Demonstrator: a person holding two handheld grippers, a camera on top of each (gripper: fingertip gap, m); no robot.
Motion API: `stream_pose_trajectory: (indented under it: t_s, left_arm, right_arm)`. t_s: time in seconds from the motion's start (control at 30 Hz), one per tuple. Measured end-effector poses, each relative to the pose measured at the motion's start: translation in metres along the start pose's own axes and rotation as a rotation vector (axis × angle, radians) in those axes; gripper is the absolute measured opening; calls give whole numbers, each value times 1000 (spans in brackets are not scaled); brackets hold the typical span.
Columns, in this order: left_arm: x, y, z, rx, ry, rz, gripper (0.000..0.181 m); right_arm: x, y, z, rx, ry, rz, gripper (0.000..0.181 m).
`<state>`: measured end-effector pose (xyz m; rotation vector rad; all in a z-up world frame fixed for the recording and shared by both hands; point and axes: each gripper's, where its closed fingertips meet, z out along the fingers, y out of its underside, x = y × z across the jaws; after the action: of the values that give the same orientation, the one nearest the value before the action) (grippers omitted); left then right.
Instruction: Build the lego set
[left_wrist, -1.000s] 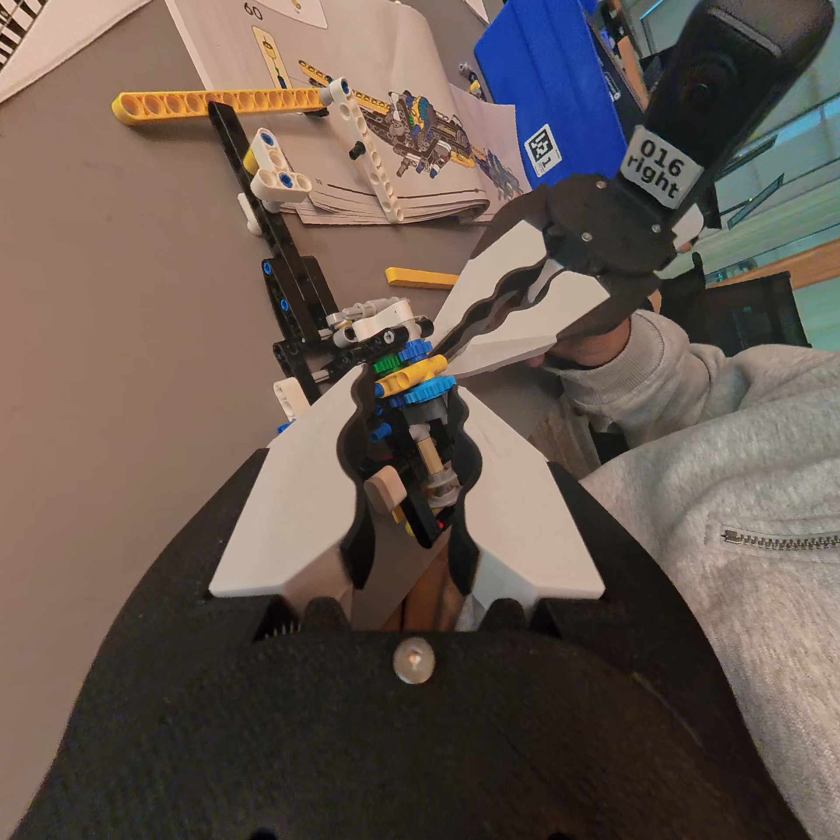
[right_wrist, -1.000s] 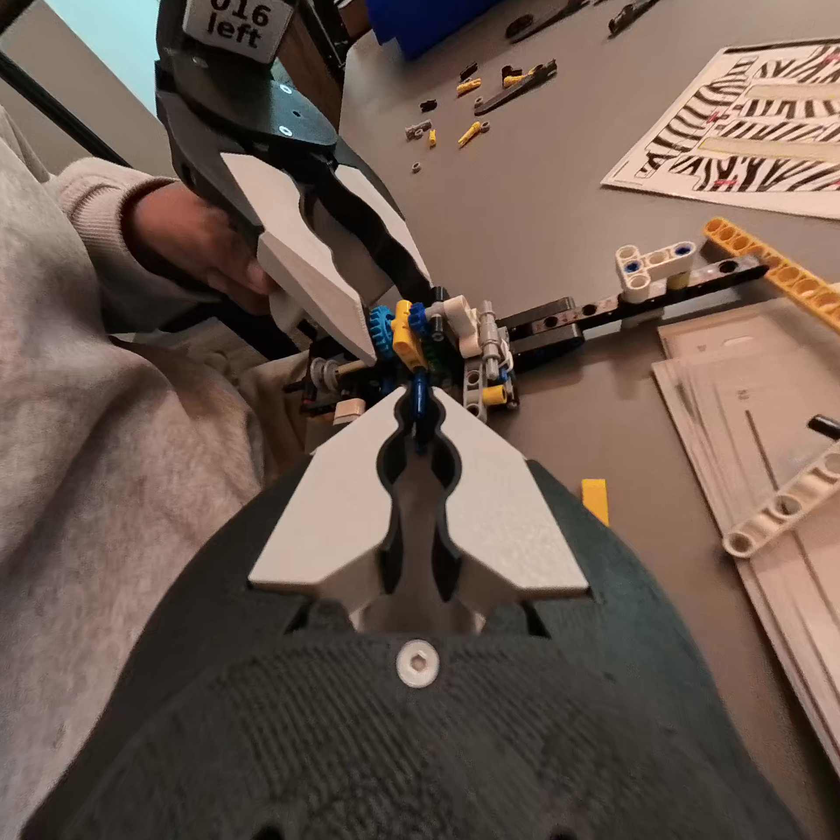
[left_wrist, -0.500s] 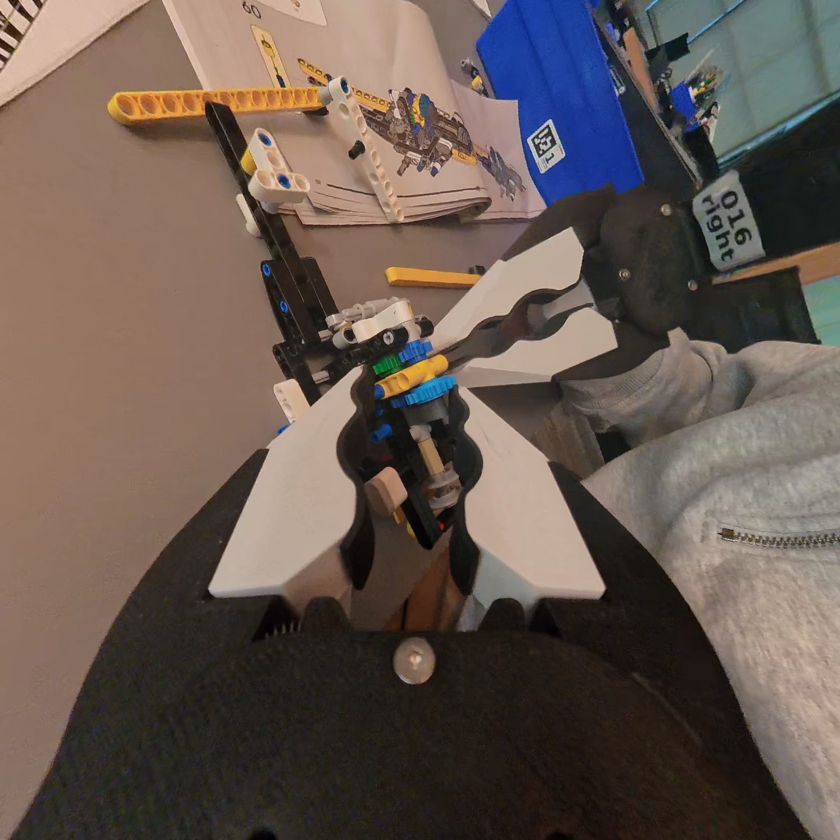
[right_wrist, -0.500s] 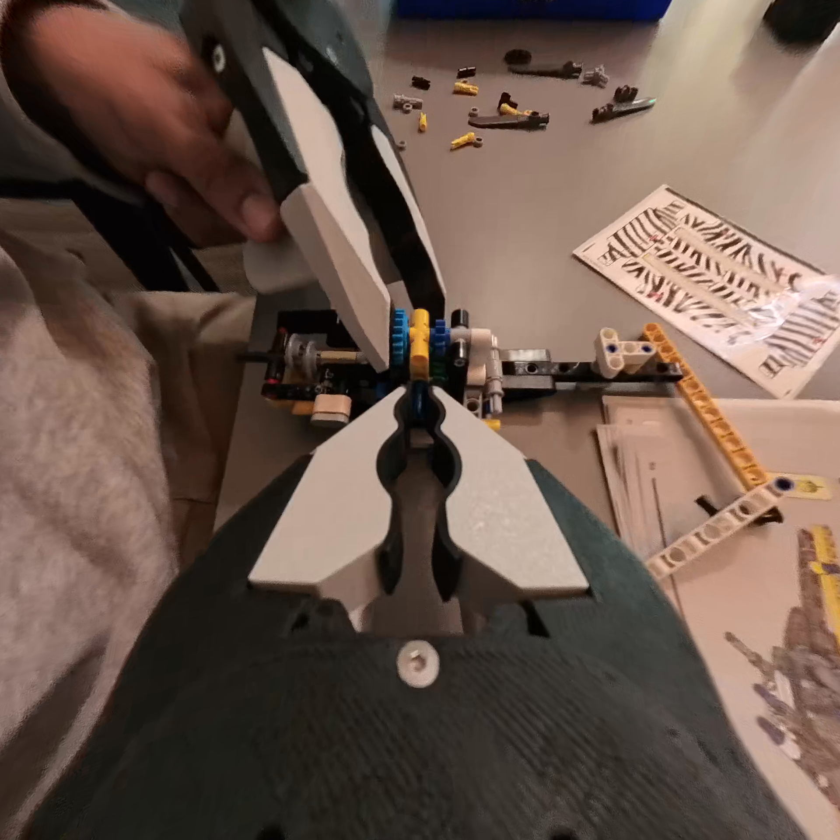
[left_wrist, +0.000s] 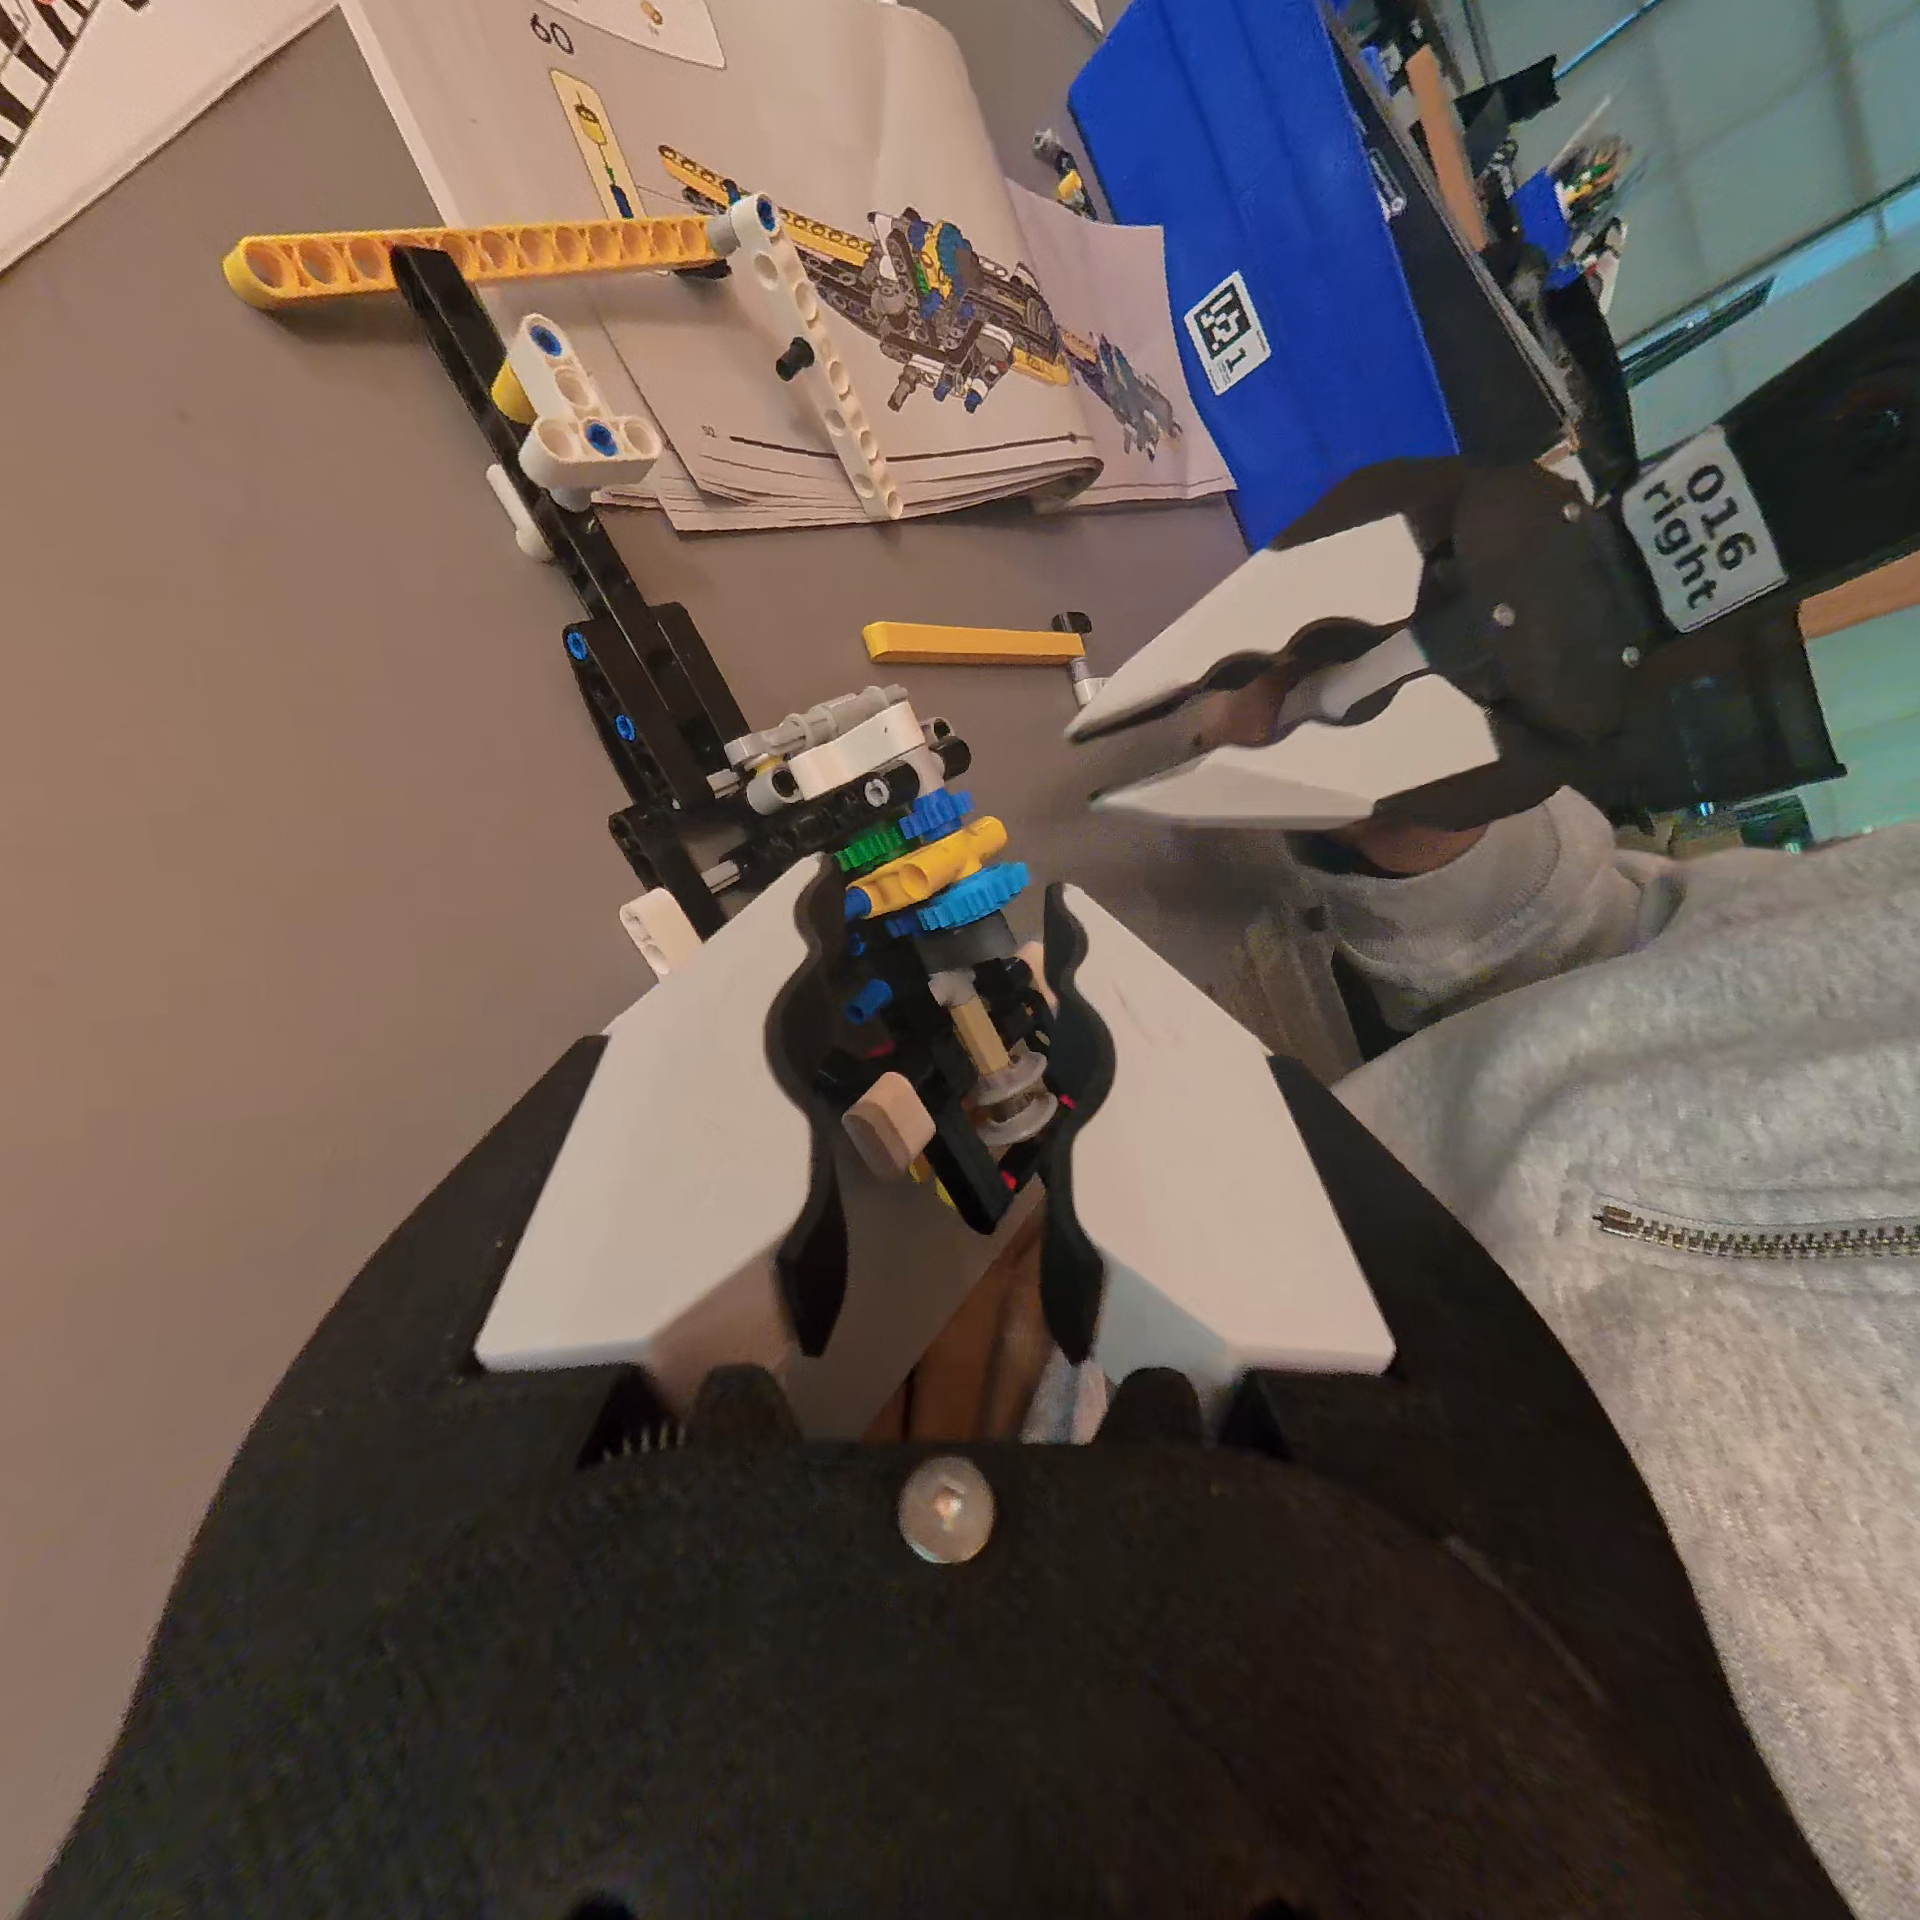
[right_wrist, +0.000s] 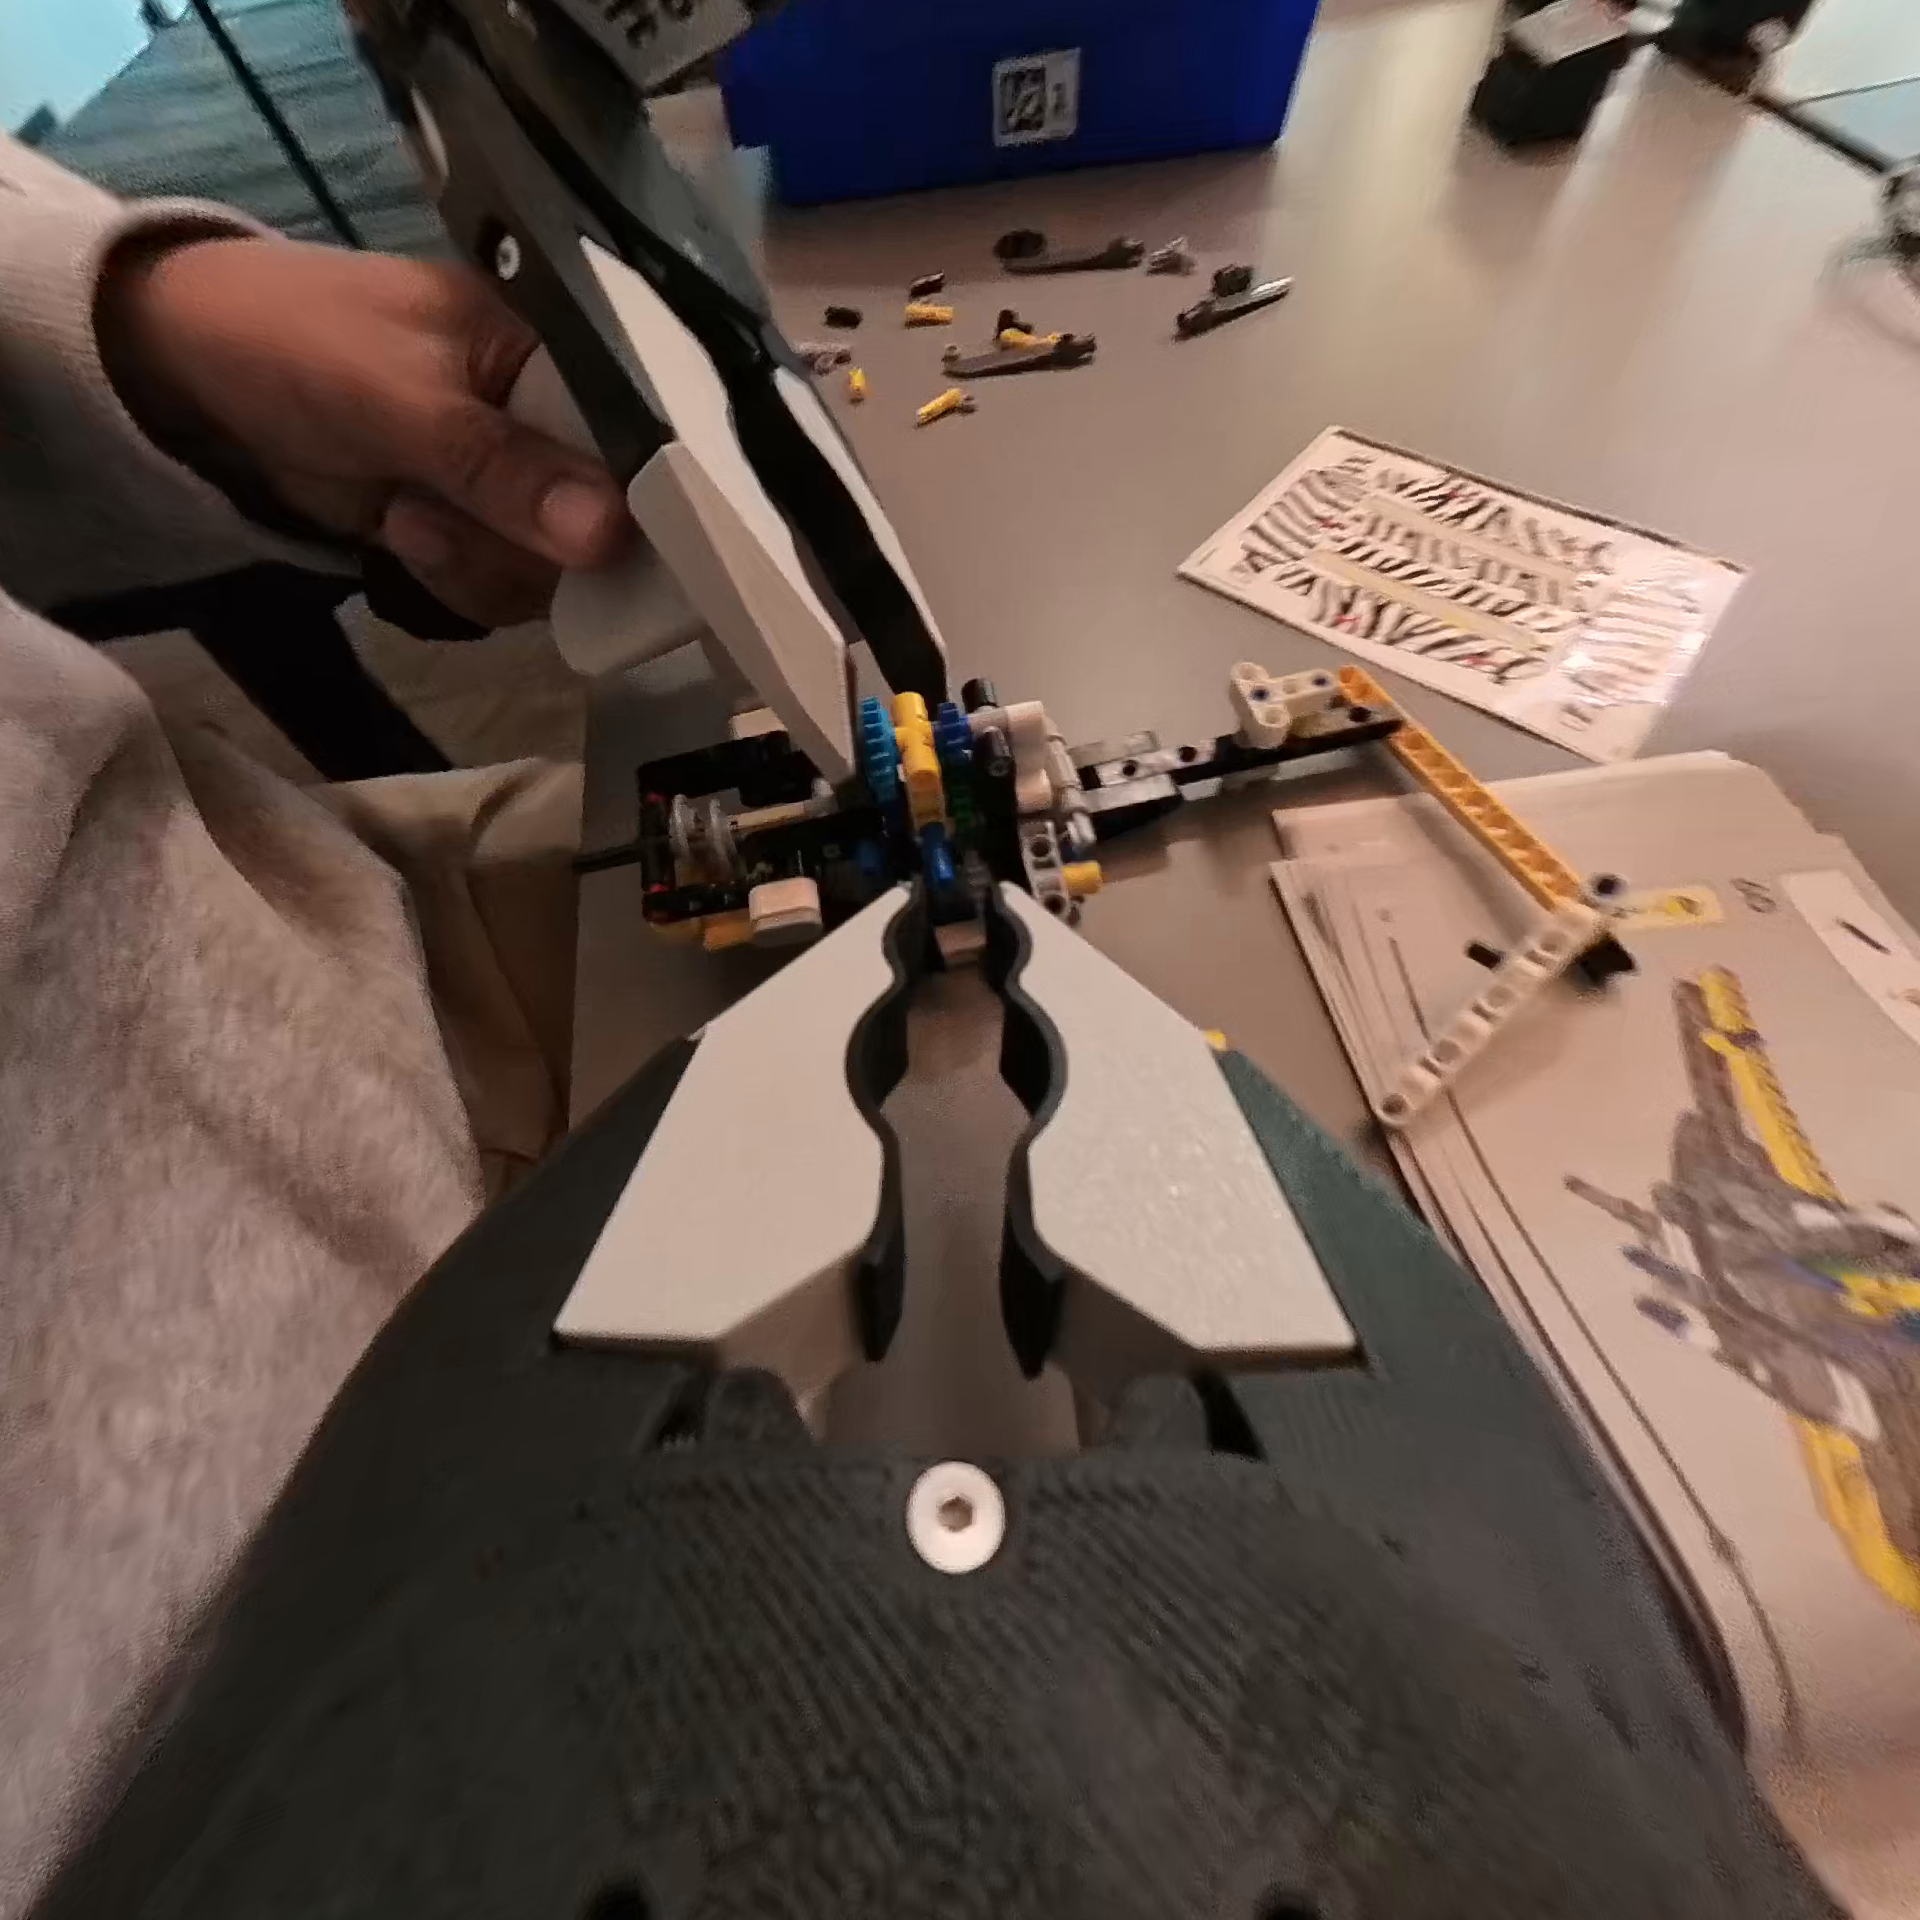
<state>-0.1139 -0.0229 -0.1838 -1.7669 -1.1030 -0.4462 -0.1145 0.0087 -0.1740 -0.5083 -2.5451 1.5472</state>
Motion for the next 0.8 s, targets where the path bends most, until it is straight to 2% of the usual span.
stream_pose_trajectory:
  t_s: [0.2, 0.37, 0.5, 0.63, 0.7, 0.8]
  left_arm:
    - [1, -1, -8, 23, -12, 13, 46]
    - [3, -10, -23, 92, -23, 85, 46]
    - [4, -20, -24, 122, -36, 152, 46]
    - [3, -45, -30, 236, -22, 250, 43]
    - [-1, -51, -27, 244, 8, 260, 42]
    - [-4, -47, -17, 179, 45, 264, 42]
  right_arm:
    - [28, 8, -47, 93, 187, 133, 18]
    - [38, 12, -77, 216, 292, 238, 24]
    - [47, 21, -85, 219, 407, 194, 26]
    - [57, 27, -94, 155, 512, 75, 24]
    - [55, 24, -92, 164, 495, 51, 23]
    - [41, 15, -75, 170, 410, 35, 28]
